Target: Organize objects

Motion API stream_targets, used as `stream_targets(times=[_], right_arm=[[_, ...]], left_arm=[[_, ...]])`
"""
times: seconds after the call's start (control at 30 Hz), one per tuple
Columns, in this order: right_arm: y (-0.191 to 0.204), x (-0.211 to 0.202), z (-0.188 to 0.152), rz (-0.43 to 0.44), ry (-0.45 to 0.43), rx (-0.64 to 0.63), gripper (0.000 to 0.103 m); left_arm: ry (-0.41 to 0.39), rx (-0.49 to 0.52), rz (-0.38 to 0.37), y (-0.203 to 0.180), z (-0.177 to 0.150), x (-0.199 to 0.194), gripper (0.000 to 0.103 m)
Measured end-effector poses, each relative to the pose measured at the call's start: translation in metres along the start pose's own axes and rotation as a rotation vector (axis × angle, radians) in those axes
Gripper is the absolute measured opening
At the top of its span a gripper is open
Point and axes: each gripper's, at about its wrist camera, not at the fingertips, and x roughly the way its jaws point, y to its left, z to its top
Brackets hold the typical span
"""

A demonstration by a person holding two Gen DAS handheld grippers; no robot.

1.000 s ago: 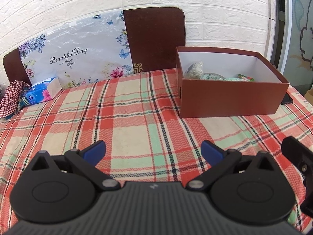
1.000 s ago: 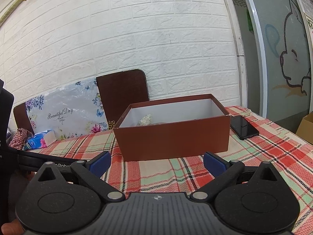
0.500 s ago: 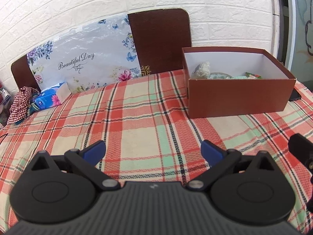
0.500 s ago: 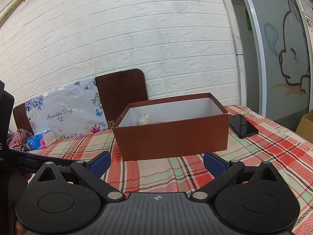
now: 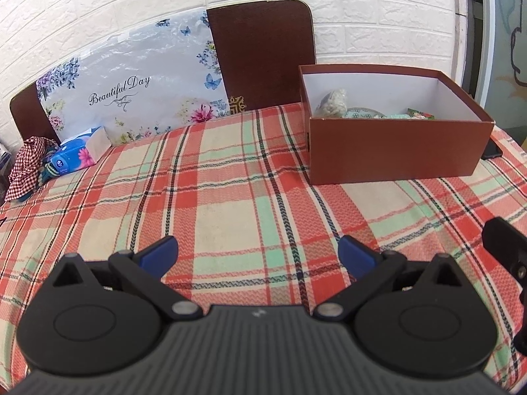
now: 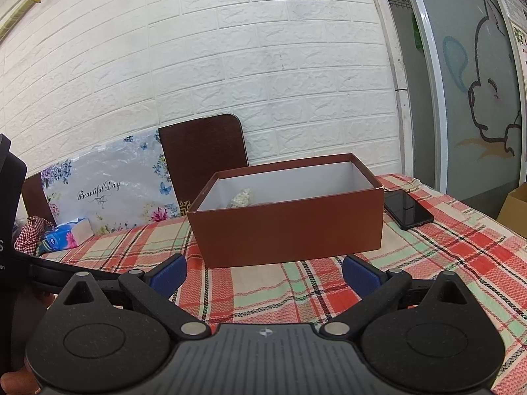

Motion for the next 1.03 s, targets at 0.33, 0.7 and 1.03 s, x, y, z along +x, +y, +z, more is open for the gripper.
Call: stream_targets(times=[0.33, 0.7, 1.03], right_arm=[[0.000, 0.000, -0.003, -0.004, 0.002, 0.003, 0.101], [0.000, -0.001, -0.007, -0.012, 0.005, 0.010, 0.101], [0.002, -0.001, -0.011, -0.021, 0.013, 0.007, 0.101]], left_arm=[[0.009, 0.013, -0.003, -0.003, -0.001, 0.001, 0.103], [0.018, 0.024, -0.001, -0.006, -0.003, 0.004, 0.103], [0.002, 0.050, -0.029, -0.012, -0.007, 0.002, 0.103]])
